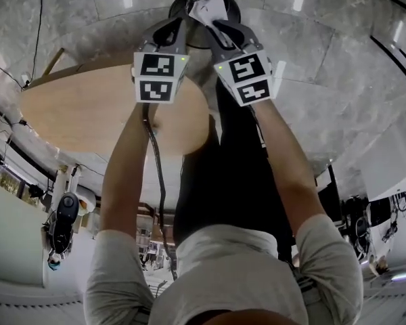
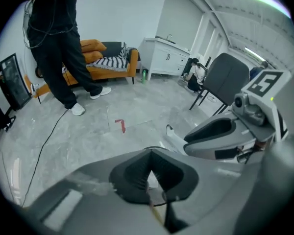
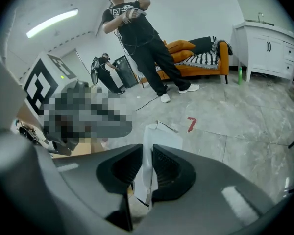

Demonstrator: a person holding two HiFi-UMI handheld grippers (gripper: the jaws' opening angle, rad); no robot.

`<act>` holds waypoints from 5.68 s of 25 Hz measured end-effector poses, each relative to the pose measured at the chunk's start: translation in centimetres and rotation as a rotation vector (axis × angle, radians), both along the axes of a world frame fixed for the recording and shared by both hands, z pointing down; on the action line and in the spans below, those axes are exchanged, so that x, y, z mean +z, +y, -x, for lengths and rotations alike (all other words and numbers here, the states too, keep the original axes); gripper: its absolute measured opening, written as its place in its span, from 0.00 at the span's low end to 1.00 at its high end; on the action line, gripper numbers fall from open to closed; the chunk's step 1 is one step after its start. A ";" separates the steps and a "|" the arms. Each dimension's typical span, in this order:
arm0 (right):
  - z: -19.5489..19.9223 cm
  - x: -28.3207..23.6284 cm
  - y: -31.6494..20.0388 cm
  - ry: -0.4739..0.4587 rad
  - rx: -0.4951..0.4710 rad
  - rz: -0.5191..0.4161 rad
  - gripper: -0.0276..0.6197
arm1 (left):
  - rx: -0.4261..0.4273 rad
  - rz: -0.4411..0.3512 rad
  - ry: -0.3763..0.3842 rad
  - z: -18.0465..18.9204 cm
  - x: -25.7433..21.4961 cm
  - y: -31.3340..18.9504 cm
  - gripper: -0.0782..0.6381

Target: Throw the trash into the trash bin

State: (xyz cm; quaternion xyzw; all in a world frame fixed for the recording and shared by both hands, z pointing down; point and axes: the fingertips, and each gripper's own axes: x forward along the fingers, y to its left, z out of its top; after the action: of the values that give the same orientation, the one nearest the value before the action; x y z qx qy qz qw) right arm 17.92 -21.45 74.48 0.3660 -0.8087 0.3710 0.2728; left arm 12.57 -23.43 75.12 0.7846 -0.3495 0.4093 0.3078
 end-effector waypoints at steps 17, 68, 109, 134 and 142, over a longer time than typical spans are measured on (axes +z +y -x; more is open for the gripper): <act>2.1 10.0 1.1 -0.033 0.075 0.134 0.16 | 0.159 0.083 -0.036 0.2 6.7 1.4 0.13; 6.9 -23.3 -2.3 -0.021 -0.078 -0.275 0.05 | -0.416 -0.218 0.186 6.6 -21.1 2.1 0.13; 10.0 -68.4 15.5 -0.109 0.020 -0.940 0.05 | -0.348 -0.804 0.480 7.7 -64.8 16.9 0.13; 34.8 -64.0 31.3 -0.368 -0.443 -0.774 0.05 | -0.844 -0.810 0.202 32.6 -61.1 37.1 0.13; 35.2 -57.3 33.3 -0.316 -0.496 -0.624 0.05 | -0.962 -0.681 0.207 34.1 -54.8 40.1 0.13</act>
State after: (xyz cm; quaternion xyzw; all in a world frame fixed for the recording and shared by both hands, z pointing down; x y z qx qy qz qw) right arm -17.24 11.88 17.20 0.1640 -0.9775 0.0833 0.1029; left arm -21.56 16.64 20.34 0.6287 -0.7452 0.0105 0.2220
